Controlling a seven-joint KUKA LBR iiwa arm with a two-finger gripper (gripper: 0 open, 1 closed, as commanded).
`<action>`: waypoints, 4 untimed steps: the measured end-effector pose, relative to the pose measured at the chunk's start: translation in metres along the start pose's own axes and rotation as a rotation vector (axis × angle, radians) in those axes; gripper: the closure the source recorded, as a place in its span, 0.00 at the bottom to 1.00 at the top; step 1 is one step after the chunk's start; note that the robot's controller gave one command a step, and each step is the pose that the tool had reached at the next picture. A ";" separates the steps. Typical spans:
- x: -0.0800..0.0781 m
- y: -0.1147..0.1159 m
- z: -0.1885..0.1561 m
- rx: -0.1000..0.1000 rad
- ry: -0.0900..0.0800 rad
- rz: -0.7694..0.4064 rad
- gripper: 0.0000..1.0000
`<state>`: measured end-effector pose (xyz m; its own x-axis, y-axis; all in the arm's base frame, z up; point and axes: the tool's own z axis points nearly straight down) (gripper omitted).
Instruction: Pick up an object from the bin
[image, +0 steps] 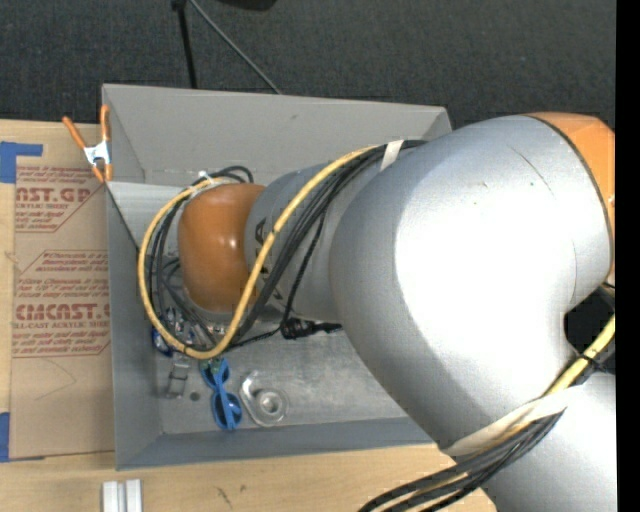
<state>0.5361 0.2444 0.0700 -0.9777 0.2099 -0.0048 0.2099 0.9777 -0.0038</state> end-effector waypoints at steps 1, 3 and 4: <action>0.054 -0.014 -0.001 -0.001 0.002 0.007 0.00; 0.050 -0.014 -0.074 -0.009 0.000 0.009 1.00; 0.049 -0.013 -0.117 -0.008 0.001 0.008 1.00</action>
Offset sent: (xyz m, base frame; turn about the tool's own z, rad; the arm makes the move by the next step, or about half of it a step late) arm -0.0556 -0.0001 0.0000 0.0054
